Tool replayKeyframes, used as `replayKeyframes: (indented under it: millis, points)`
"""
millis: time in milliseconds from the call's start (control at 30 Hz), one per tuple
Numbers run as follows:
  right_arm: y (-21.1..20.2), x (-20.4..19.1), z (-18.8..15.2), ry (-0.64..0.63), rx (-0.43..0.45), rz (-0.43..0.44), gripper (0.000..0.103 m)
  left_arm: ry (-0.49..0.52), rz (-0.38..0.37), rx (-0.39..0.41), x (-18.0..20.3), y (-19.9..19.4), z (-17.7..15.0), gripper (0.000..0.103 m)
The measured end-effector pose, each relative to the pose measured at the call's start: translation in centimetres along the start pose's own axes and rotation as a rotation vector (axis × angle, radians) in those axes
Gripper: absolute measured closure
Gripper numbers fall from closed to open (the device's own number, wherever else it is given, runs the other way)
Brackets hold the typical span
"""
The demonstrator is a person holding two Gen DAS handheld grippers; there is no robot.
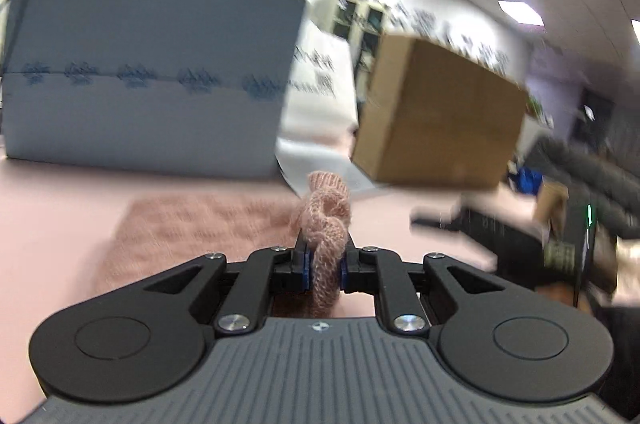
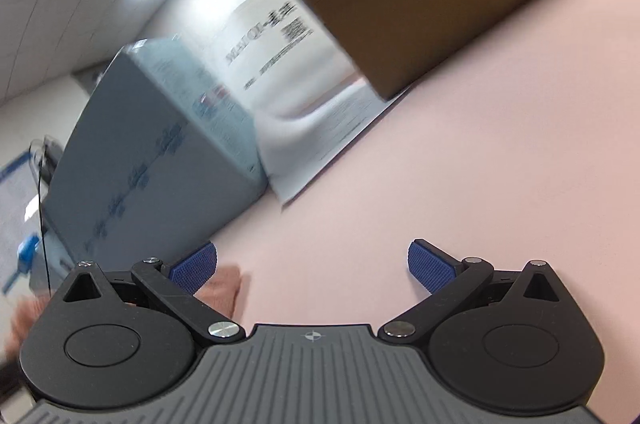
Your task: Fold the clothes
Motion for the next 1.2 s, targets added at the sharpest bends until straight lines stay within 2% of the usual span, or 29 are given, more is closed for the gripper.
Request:
replayKeyframes:
  millis: [133, 267, 333, 400, 433, 467, 533, 667, 733, 800, 867, 933, 967, 1000, 1033, 1133, 1200]
  points:
    - [-0.2, 1.3, 1.1, 0.041, 0.044, -0.052, 0.000, 0.047, -0.034, -0.064, 1.2, 0.5, -2.2, 0.092]
    - [0.1, 0.8, 0.7, -0.013, 0.038, -0.073, 0.000, 0.091, -0.018, -0.103, 2.2, 1.2, -3.7, 0.091]
    - [0.2, 0.9, 0.6, -0.014, 0.037, -0.069, 0.000, 0.110, 0.015, -0.112, 2.4, 1.7, -4.0, 0.089]
    - [0.1, 1.0, 0.6, -0.013, 0.037, -0.066, 0.000, 0.126, 0.033, -0.106, 2.8, 2.1, -4.3, 0.080]
    - [0.1, 1.0, 0.6, -0.013, 0.036, -0.065, 0.000, 0.138, 0.033, -0.105, 3.1, 2.1, -4.4, 0.066]
    - [0.1, 1.0, 0.6, -0.014, 0.036, -0.065, 0.000, 0.156, 0.018, -0.105, 3.6, 2.1, -4.6, 0.044]
    - [0.0, 1.0, 0.7, -0.014, 0.035, -0.064, 0.000, 0.203, -0.011, -0.094, 4.9, 1.4, -4.9, 0.017]
    - [0.0, 1.0, 0.7, -0.014, 0.036, -0.061, 0.000, 0.348, -0.028, -0.039, 7.4, -0.6, -5.5, 0.017]
    - [0.0, 1.0, 0.7, -0.013, 0.038, -0.057, 0.000, 0.355, -0.033, 0.007, 7.2, -1.9, -5.1, 0.017]
    - [-0.1, 0.6, 0.7, -0.004, 0.026, -0.008, 0.002, 0.340, -0.006, 0.066, 6.3, -3.0, -4.4, 0.017]
    - [-0.2, -0.4, 0.7, -0.026, 0.009, 0.073, 0.012, 0.332, 0.065, 0.117, 4.9, -3.8, -4.1, 0.017]
    - [-0.3, -2.3, 0.8, -0.115, 0.006, 0.160, 0.044, 0.314, 0.168, 0.126, 2.8, -4.1, -3.8, 0.017]
    - [-0.5, -3.3, 0.7, -0.160, 0.004, 0.204, 0.052, 0.297, 0.215, 0.121, 1.6, -4.2, -3.8, 0.017]
    - [-0.6, -4.5, 0.5, -0.232, 0.013, 0.238, 0.069, 0.266, 0.261, 0.113, 0.2, -4.2, -3.7, 0.017]
    - [-0.9, -5.9, 0.1, -0.307, 0.023, 0.271, 0.082, 0.234, 0.291, 0.107, -0.9, -4.3, -3.7, 0.017]
    - [-1.6, -9.7, -1.7, -0.492, 0.031, 0.371, 0.088, 0.118, 0.336, 0.070, -3.7, -4.0, -3.8, 0.017]
    - [-1.1, -11.6, -3.4, -0.568, -0.025, 0.403, 0.090, 0.070, 0.355, 0.027, -4.9, -3.5, -4.2, 0.017]
Point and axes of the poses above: each gripper's, at about its wrist camera, not at the fingertips, and y roughly the way its jaws point, x to its right, z to its top, the point moved 6 cm from there along y, roughly the way its jaws point, and after that the axes turned 1 degree about -y, right-handed, at the moved point
